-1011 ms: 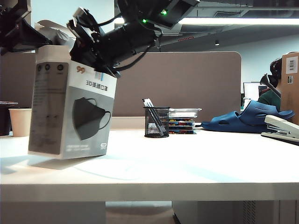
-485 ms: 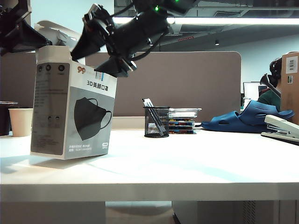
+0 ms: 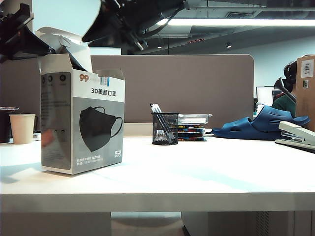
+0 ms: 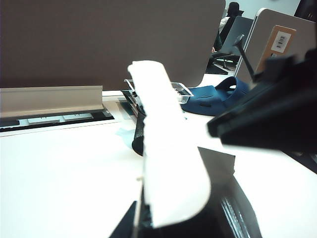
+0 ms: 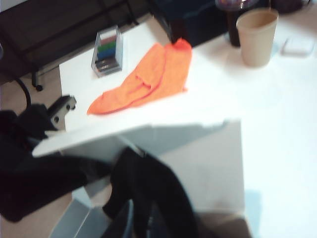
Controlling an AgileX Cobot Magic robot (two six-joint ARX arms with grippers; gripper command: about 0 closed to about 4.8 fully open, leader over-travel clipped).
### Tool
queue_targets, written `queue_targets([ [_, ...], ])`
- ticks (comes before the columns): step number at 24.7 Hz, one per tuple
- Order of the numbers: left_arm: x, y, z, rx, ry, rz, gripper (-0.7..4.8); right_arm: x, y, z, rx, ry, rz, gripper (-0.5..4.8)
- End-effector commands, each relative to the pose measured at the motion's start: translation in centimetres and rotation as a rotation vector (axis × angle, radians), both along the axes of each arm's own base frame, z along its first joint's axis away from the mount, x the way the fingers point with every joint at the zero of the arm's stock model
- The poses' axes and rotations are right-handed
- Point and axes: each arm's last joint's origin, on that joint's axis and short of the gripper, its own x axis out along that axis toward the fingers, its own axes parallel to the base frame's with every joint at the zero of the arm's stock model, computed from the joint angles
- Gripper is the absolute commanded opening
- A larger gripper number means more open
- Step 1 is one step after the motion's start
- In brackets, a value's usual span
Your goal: Put the mask into the mask box.
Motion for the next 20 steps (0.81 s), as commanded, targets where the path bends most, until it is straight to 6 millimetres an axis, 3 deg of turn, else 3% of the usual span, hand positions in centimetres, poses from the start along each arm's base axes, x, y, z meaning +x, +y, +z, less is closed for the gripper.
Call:
queue_targets([
  [1, 0.0, -0.1, 0.3, 0.000, -0.021, -0.009, -0.06, -0.3, 0.5, 0.6, 0.031, -0.040, 0.012, 0.84],
  [8, -0.1, -0.2, 0.3, 0.001, -0.021, -0.040, -0.06, -0.9, 2.0, 0.1, 0.029, -0.058, 0.009, 0.70],
  [14, -0.1, -0.3, 0.3, 0.002, -0.021, -0.087, -0.06, -0.3, 2.5, -2.4, -0.029, 0.018, 0.010, 0.41],
  [17, -0.1, -0.2, 0.4, 0.001, -0.025, -0.051, -0.06, -0.8, 2.1, -4.0, -0.143, 0.146, 0.011, 0.41],
  [20, 0.0, -0.1, 0.5, 0.000, -0.037, -0.014, -0.06, -1.0, 1.7, -4.2, -0.176, 0.187, 0.008, 0.41],
])
